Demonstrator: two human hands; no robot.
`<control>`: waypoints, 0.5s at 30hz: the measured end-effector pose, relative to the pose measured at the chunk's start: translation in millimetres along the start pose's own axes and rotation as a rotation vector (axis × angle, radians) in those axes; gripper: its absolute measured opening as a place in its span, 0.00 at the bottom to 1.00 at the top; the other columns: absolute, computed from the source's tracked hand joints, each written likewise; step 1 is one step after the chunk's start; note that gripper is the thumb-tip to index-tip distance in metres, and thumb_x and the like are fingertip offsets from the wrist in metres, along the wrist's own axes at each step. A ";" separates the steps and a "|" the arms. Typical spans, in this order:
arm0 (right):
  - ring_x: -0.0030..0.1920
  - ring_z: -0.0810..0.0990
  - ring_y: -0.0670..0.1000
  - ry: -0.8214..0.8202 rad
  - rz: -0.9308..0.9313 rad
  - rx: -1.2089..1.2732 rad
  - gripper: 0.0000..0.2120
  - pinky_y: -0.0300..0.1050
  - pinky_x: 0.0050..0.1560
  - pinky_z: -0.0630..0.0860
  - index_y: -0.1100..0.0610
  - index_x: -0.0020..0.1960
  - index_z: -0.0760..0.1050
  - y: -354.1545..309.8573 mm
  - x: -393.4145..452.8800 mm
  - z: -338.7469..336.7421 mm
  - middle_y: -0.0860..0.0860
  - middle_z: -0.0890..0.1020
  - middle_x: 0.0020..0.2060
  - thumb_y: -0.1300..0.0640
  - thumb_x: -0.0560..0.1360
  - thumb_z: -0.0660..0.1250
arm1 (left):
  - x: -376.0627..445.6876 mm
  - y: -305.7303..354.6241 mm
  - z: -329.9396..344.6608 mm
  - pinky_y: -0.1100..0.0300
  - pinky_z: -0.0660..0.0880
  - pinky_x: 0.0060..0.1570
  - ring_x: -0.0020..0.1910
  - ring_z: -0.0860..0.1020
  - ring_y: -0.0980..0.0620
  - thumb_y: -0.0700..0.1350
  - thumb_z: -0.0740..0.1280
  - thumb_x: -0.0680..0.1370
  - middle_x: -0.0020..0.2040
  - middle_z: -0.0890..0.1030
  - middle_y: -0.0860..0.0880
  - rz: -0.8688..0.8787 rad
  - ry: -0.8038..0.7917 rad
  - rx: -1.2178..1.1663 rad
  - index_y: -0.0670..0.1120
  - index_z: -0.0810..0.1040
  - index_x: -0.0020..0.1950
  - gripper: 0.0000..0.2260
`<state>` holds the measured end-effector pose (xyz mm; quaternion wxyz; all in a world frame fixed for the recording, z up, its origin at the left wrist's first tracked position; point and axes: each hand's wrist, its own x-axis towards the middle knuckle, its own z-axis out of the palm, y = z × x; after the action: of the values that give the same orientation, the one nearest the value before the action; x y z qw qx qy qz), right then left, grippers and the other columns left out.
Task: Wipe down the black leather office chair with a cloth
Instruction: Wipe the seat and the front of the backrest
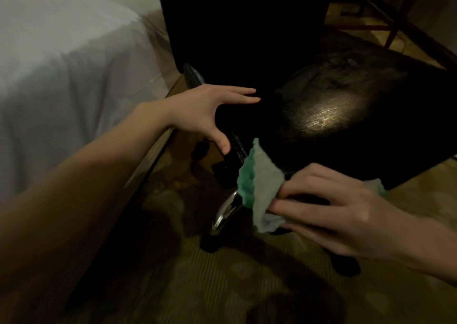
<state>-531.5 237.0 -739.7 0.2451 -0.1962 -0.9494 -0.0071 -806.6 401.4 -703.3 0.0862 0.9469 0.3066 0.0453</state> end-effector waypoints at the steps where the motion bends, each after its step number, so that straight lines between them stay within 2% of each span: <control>1: 0.51 0.79 0.55 -0.032 -0.034 -0.020 0.12 0.45 0.52 0.76 0.61 0.61 0.81 -1.3 3.0 1.6 0.57 0.81 0.53 0.57 0.80 0.67 | -0.7 -0.9 1.8 0.41 0.55 0.78 0.80 0.56 0.51 0.80 0.63 0.61 0.81 0.59 0.51 0.010 0.020 0.001 0.53 0.62 0.79 0.53; 5: 0.50 0.82 0.56 -0.074 -0.182 -0.159 0.10 0.46 0.50 0.78 0.61 0.58 0.83 -9.1 4.8 6.6 0.56 0.84 0.52 0.59 0.79 0.68 | -9.5 -8.7 19.8 0.42 0.57 0.77 0.80 0.58 0.51 0.79 0.64 0.63 0.80 0.61 0.50 0.002 0.158 -0.029 0.49 0.62 0.80 0.53; 8: 0.50 0.82 0.56 -0.120 -0.239 -0.260 0.10 0.47 0.49 0.79 0.61 0.57 0.83 -16.7 11.5 6.2 0.56 0.84 0.51 0.60 0.81 0.65 | -19.2 -11.3 40.8 0.39 0.60 0.76 0.80 0.59 0.46 0.78 0.65 0.64 0.80 0.62 0.45 -0.008 0.391 -0.062 0.42 0.61 0.80 0.56; 11: 0.53 0.78 0.57 -0.148 -0.105 -0.258 0.12 0.49 0.45 0.79 0.60 0.62 0.80 -16.8 29.9 0.4 0.56 0.81 0.55 0.58 0.82 0.63 | -26.7 -13.0 54.8 0.37 0.58 0.75 0.79 0.58 0.41 0.77 0.66 0.64 0.79 0.60 0.39 -0.046 0.563 -0.129 0.36 0.57 0.79 0.59; 13: 0.53 0.77 0.55 -0.192 -0.029 -0.283 0.13 0.48 0.40 0.80 0.58 0.62 0.78 -14.1 48.1 -1.3 0.54 0.79 0.55 0.56 0.80 0.62 | -33.7 -22.2 60.7 0.38 0.56 0.77 0.80 0.57 0.42 0.77 0.66 0.64 0.80 0.59 0.39 -0.083 0.611 -0.183 0.36 0.55 0.80 0.60; 15: 0.51 0.76 0.53 -0.223 0.026 -0.297 0.13 0.46 0.38 0.80 0.57 0.59 0.81 -10.8 68.7 0.1 0.53 0.80 0.52 0.54 0.80 0.63 | -41.6 -37.1 63.0 0.41 0.57 0.77 0.80 0.56 0.45 0.77 0.68 0.63 0.81 0.58 0.43 -0.157 0.638 -0.296 0.40 0.53 0.81 0.60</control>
<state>-590.7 252.4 -706.7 0.1067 -0.2422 -0.9565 -0.1224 -852.8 397.9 -773.6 0.1254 0.8358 0.3800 0.3759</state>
